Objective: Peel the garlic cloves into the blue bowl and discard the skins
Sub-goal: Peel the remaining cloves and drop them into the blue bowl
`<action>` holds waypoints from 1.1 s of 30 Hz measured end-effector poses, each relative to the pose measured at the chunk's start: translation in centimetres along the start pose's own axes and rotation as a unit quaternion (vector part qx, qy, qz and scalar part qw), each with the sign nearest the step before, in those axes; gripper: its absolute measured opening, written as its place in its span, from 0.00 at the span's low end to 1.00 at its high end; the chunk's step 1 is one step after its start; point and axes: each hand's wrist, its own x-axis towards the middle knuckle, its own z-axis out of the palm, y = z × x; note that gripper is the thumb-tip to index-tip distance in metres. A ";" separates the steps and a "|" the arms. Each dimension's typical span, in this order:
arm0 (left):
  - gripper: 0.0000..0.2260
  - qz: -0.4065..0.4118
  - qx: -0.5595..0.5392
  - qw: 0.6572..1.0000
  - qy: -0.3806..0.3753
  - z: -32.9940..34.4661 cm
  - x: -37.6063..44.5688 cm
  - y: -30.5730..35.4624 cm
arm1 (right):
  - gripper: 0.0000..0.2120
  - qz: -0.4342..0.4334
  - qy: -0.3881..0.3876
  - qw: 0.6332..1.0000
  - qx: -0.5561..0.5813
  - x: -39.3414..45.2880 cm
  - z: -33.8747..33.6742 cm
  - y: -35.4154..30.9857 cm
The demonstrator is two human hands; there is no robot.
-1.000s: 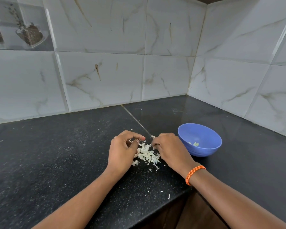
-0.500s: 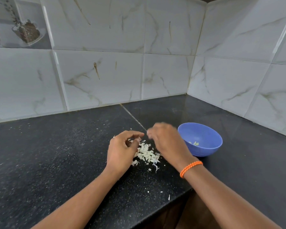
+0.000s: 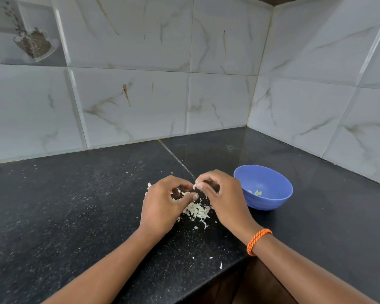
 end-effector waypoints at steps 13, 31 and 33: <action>0.07 -0.010 -0.001 1.000 -0.003 0.2 0.0 0.1 | 0.08 -0.053 -0.020 0.996 -0.072 -1.4 0.7 3.2; 0.05 -0.019 0.017 1.000 -0.011 0.3 0.0 0.0 | 0.04 0.017 0.004 0.996 0.090 -1.4 0.9 2.1; 0.06 -0.015 0.017 1.000 -0.014 0.4 0.0 0.0 | 0.05 0.012 0.032 0.996 0.087 -1.5 0.9 1.9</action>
